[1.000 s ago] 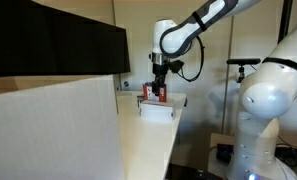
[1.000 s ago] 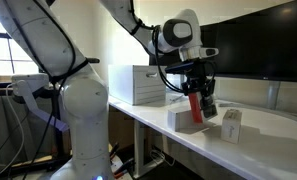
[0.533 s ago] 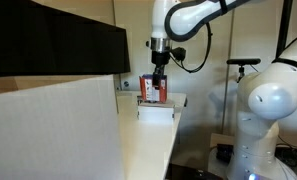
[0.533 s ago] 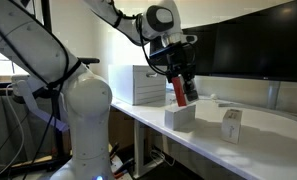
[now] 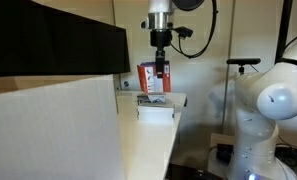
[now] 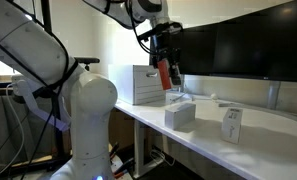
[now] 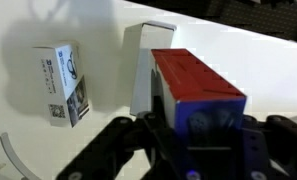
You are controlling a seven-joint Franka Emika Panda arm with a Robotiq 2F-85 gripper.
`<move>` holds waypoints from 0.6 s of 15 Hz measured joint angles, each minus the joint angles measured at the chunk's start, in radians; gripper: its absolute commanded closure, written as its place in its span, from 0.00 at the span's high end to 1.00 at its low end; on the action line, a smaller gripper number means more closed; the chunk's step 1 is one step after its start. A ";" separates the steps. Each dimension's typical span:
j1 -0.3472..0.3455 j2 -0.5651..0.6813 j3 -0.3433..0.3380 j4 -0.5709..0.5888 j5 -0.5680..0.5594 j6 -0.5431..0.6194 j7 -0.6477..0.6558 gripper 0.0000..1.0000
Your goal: Pick up the three small boxes from the table and put them in the bigger box.
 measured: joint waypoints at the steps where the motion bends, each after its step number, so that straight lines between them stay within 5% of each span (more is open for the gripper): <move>1: 0.012 0.004 0.001 0.025 0.002 -0.007 -0.006 0.19; 9: 0.095 0.090 0.039 0.218 0.057 0.000 -0.013 0.19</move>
